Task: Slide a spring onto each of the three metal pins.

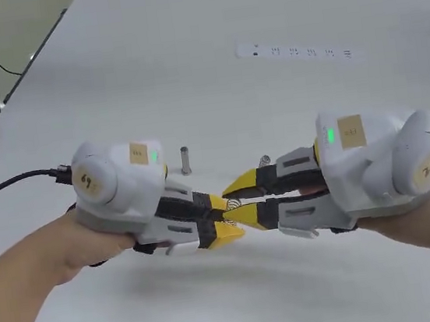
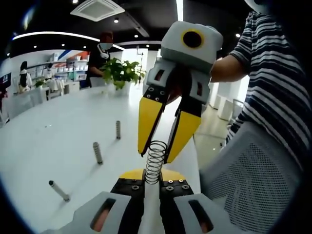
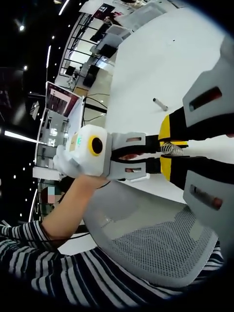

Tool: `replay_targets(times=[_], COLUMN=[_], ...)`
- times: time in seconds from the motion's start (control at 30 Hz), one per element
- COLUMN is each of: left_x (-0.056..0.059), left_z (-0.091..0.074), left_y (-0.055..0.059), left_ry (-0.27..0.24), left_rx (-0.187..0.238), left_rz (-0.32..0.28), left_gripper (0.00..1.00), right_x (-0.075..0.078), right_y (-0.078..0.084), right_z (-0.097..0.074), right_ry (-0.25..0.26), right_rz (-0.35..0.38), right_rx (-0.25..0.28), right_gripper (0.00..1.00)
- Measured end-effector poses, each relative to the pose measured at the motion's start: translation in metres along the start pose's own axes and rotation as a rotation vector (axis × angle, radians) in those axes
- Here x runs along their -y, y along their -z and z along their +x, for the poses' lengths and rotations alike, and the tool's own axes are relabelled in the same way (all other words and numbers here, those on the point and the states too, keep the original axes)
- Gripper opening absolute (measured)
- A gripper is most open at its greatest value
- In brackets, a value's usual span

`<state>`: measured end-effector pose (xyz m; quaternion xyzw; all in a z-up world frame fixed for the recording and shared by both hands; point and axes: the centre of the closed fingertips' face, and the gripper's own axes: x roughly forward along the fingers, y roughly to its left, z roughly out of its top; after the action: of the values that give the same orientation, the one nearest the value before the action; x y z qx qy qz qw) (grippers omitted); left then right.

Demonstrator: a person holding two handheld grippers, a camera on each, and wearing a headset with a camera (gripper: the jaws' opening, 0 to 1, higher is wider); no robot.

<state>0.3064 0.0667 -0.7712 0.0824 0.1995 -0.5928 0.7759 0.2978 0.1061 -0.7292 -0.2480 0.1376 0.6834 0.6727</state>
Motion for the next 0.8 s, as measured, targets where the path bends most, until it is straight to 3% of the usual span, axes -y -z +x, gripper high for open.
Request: replay_targets(times=[0.8], left_x=[-0.0077], left_z=[-0.0035], left_y=[0.0039], left_ry=[-0.032], left_rx=[0.000], left_rz=[-0.046], left_gripper=[0.07], right_x=[-0.0037], right_y=[0.0018], right_z=[0.0059], right_ry=[-0.036], right_rz=[-0.108], right_rx=[-0.056], right_gripper=[0.07])
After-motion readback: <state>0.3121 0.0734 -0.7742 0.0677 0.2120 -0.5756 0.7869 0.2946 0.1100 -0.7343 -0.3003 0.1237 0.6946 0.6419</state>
